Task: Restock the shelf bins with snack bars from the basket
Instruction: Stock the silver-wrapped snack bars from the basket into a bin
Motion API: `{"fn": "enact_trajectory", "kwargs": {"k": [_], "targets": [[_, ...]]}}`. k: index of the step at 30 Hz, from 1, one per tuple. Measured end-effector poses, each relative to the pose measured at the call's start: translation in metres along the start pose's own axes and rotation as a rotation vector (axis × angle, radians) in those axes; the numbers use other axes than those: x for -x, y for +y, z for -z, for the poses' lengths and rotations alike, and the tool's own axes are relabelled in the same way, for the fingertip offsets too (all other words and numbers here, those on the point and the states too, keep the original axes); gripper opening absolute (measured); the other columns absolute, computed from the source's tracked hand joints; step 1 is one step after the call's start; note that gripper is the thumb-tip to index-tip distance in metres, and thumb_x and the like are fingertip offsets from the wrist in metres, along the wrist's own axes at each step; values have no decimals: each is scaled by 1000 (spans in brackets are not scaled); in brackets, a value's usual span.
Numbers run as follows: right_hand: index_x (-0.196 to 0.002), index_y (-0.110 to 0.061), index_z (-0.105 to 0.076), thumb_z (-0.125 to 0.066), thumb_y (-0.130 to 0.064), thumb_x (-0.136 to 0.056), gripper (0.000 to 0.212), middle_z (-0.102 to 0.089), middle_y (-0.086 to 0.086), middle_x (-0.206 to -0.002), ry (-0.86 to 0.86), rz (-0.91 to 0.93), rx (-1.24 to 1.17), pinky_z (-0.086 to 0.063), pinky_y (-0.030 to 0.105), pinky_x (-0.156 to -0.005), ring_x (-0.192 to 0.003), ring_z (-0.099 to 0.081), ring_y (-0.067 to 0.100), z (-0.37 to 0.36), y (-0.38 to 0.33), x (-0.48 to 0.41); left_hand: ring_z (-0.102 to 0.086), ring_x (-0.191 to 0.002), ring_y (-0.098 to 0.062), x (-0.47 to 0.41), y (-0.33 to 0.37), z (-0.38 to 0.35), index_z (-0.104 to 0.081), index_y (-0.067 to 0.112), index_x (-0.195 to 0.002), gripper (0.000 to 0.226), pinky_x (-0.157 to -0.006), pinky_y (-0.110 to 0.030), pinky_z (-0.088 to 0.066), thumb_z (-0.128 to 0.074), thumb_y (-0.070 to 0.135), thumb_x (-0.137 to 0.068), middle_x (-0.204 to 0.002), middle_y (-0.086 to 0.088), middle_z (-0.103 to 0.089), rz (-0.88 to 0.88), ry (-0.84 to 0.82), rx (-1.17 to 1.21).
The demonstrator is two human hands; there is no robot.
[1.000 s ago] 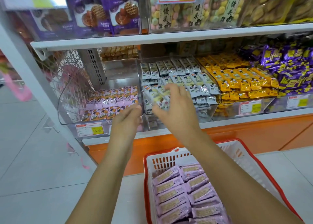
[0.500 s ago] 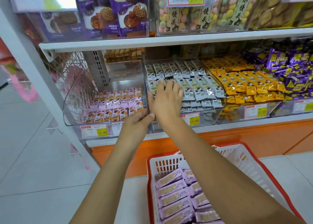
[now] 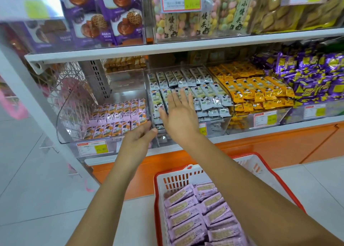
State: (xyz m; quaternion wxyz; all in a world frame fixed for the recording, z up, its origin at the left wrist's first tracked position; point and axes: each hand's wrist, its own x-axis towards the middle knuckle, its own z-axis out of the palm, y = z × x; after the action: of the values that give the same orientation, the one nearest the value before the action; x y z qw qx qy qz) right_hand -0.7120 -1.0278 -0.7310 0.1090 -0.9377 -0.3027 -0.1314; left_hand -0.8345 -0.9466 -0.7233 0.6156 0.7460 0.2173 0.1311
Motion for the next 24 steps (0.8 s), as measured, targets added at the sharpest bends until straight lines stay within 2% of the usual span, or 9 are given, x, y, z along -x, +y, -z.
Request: {"fn": "enact_trajectory", "kwargs": {"k": [4,7,9,11,13,16,18,20,24], "targets": [[-153,-7,-12,-23,-42,-104,62,2,10,-161,6,59,-104,7,39,-120,-148,8,25,0,4,3,-44,-127,-11,1,-1,-1,-45,16,-141,45,-100,-26,-33,-51,21,-97,-142,2,-47,-24,11,-36],[-145,-7,-37,-38,-34,-103,50,-28,12,-155,137,101,-374,-12,30,-117,-145,-18,24,7,14,13,-52,-110,-4,4,-6,-2,-54,16,-132,36,-94,-24,-36,-52,19,-96,-123,5,-58,-106,79,-108],[-118,-7,-59,-48,-23,-98,27,-52,9,-125,280,125,-492,-32,20,-96,-121,-44,20,11,31,31,-60,-99,-7,7,-11,-4,-62,16,-118,25,-89,-24,-46,-53,17,-95,-113,2,-65,-163,117,-140],[-91,-8,-58,-51,-17,-95,12,-50,1,-97,318,94,-519,-32,15,-74,-93,-45,13,6,59,53,-65,-79,-6,11,-20,-11,-65,10,-104,16,-75,-19,-53,-51,11,-96,-91,-2,-69,-133,69,-113],[-80,-10,-52,-53,-17,-95,17,-45,-4,-81,212,10,-501,-31,16,-62,-74,-41,10,-9,94,78,-61,-60,-3,15,-32,-22,-67,9,-86,20,-62,-16,-52,-50,6,-95,-72,0,-65,-80,-34,-158],[-77,-2,-58,-58,-13,-92,19,-57,7,-73,-30,-137,-441,-33,30,-58,-67,-53,22,-48,154,119,-62,-61,-11,19,-65,-41,-64,15,-69,27,-65,-29,-51,-53,12,-93,-64,3,-64,-66,-241,-439],[-80,-1,-61,-58,-12,-92,16,-65,17,-81,-221,-270,-367,-33,28,-63,-78,-60,33,-79,190,144,-62,-69,-22,20,-88,-53,-64,8,-74,24,-65,-31,-47,-52,17,-93,-71,-8,-66,-71,-410,-723],[-95,-1,-63,-53,-15,-95,17,-66,17,-101,-467,-434,-271,-35,25,-72,-97,-60,31,-110,225,168,-60,-77,-26,20,-110,-61,-62,4,-81,24,-65,-31,-43,-49,19,-93,-80,-13,-64,-48,-554,-955],[-135,-3,-46,-56,-17,-95,44,-50,16,-137,-676,-613,-177,-34,28,-99,-124,-50,29,-170,268,216,-56,-111,-22,16,-140,-72,-57,10,-120,33,-90,-28,-45,-45,31,-98,-120,-7,-60,69,-752,-1224]]}}
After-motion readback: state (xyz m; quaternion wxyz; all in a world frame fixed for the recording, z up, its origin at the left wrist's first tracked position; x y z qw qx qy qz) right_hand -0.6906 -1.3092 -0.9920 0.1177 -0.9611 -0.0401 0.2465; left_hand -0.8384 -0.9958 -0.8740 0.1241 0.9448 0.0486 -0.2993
